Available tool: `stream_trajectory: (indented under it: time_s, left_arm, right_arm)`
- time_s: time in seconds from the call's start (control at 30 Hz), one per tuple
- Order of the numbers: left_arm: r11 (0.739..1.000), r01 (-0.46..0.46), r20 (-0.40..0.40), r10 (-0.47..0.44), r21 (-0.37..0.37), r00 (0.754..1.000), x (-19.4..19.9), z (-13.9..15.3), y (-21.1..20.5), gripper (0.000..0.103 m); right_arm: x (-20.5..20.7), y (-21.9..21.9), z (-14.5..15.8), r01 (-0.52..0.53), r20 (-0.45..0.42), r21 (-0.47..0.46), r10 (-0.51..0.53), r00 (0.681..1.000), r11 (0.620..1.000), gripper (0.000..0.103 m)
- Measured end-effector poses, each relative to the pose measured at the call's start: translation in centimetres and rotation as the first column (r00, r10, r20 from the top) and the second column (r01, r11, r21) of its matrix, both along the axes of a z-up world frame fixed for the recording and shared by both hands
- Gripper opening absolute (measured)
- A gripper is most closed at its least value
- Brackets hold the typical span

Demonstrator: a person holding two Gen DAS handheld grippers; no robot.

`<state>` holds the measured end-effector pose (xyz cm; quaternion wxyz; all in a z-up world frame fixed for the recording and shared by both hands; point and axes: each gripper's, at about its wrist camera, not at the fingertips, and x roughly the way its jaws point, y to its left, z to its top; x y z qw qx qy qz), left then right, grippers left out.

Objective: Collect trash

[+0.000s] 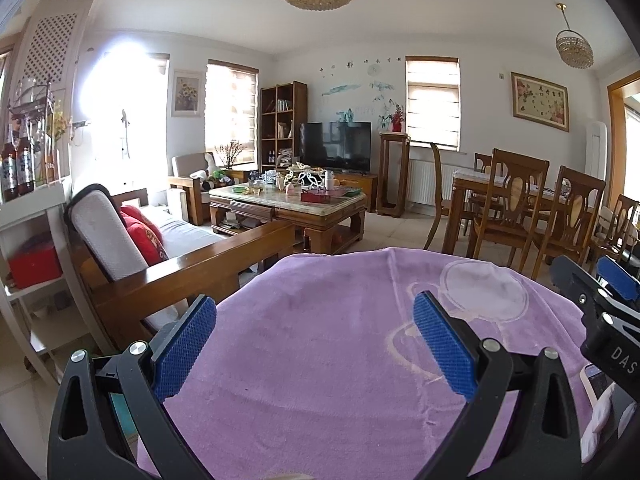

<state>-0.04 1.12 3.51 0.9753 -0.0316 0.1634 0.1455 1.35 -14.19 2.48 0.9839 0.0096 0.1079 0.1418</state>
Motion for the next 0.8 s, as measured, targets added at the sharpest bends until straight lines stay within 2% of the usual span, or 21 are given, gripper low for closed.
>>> stream_trajectory:
  time_s: [0.3,0.8]
  left_arm:
    - [1.0,-0.001,0.006,0.001,0.026,1.0,-0.19,0.02,-0.48,0.098]
    - [1.0,0.004,0.009,-0.005,0.021,1.0,-0.33,0.04,-0.58,0.098]
  right_arm:
    - [0.06,0.17,-0.07,-0.011,-0.01,-0.014,0.011,1.0,1.0,0.098]
    - [0.21,0.1,-0.29,-0.01,-0.012,-0.013,0.01,1.0,1.0,0.098]
